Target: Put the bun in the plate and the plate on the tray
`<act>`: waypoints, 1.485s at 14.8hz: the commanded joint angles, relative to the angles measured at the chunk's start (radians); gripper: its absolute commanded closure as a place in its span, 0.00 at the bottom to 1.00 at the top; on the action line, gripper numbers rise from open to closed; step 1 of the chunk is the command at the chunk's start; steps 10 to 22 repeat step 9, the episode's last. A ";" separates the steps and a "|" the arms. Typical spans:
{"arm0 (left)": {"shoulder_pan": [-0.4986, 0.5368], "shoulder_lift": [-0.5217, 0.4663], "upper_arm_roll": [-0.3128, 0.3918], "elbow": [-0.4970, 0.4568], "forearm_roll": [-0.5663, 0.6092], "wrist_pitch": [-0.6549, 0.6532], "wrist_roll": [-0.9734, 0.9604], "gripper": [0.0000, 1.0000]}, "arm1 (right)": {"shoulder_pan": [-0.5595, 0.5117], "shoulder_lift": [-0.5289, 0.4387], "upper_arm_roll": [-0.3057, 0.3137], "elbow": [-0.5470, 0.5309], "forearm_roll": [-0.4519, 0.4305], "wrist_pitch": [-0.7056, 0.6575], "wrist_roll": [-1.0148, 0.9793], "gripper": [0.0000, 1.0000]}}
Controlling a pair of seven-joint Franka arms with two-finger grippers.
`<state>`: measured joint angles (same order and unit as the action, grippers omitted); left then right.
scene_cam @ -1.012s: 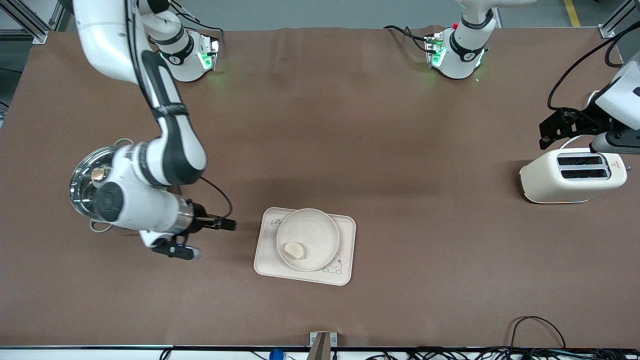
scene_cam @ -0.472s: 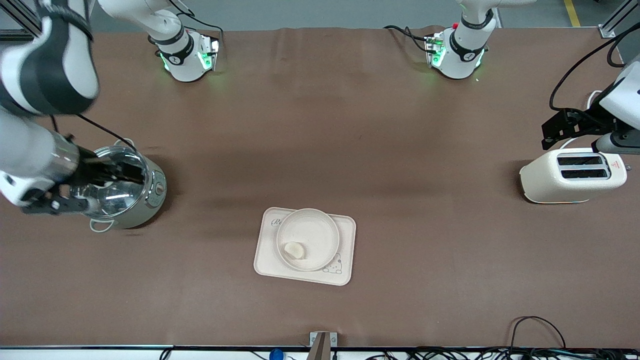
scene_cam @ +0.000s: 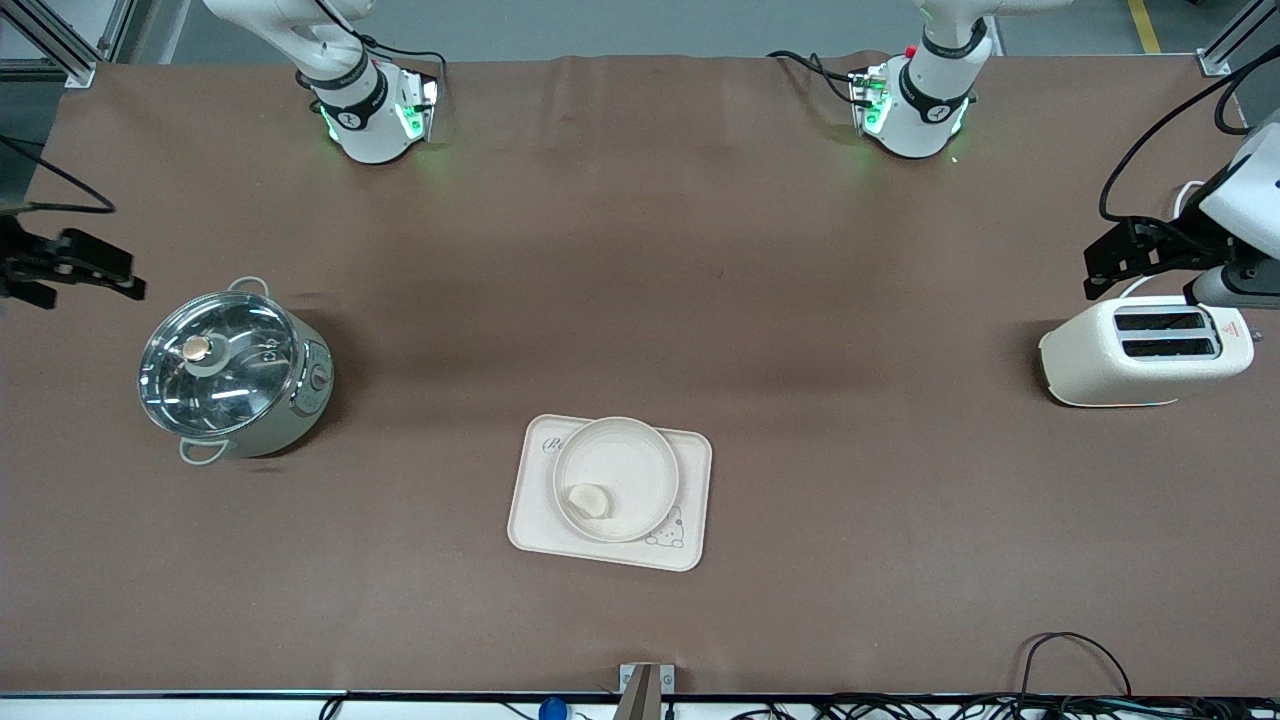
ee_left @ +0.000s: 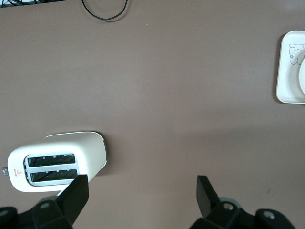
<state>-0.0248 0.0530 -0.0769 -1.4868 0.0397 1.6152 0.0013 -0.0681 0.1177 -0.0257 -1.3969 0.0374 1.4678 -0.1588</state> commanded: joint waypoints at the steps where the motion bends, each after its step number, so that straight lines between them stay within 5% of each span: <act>1: 0.000 -0.002 0.003 0.010 -0.014 -0.012 0.002 0.00 | -0.030 -0.009 0.046 -0.002 -0.045 -0.020 -0.002 0.00; 22: -0.001 -0.002 0.002 0.011 -0.001 -0.012 -0.003 0.00 | -0.029 -0.009 0.047 0.039 -0.056 -0.072 -0.019 0.00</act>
